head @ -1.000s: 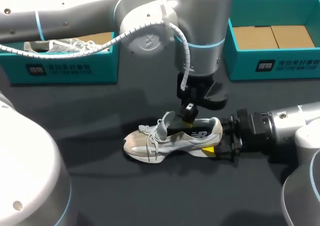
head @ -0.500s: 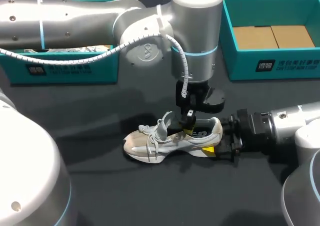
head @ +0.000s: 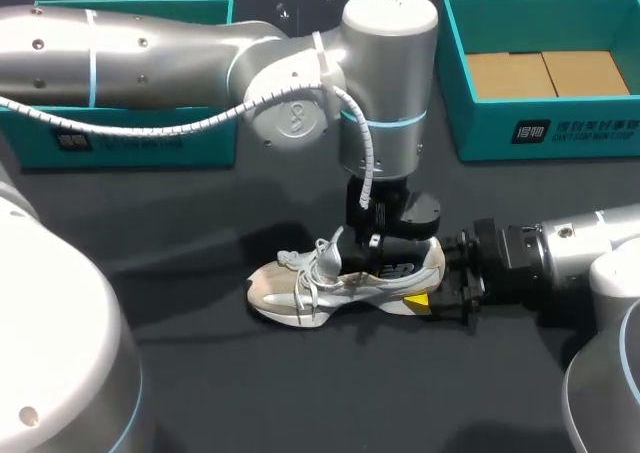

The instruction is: Take the shoe out of the shoebox, open the shoe tongue, remove and reinsert the insole, then place the shoe into the shoebox

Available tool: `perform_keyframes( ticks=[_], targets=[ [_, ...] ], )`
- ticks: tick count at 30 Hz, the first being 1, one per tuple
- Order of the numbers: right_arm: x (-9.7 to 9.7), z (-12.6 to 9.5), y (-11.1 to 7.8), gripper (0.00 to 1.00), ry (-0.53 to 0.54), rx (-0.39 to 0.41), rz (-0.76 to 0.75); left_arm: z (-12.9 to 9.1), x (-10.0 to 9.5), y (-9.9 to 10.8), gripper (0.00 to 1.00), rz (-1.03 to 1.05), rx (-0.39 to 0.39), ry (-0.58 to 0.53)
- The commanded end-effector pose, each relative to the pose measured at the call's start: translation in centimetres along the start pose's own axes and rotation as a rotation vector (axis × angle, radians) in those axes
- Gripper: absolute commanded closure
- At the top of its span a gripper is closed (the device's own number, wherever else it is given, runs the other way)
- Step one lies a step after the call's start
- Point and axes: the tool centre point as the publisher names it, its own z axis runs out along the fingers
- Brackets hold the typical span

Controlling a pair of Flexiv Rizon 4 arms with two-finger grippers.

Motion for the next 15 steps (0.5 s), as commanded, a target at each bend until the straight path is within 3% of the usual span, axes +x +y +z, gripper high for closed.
perform_keyframes(
  ticks=[1,12,15],
  targets=[
    [-0.2,0.5,-0.1,1.0,-0.001,0.005,0.002,0.7,-0.1,-0.5,1.0,0.0,-0.011,-0.008],
    [-0.2,0.5,-0.1,1.0,-0.001,0.005,0.002,2.3,-1.3,-1.1,1.0,-0.02,-0.035,-0.064],
    [-0.2,0.5,-0.1,1.0,-0.001,0.005,0.002,2.5,-1.5,-1.2,0.83,-0.013,-0.039,-0.071]
  ],
)
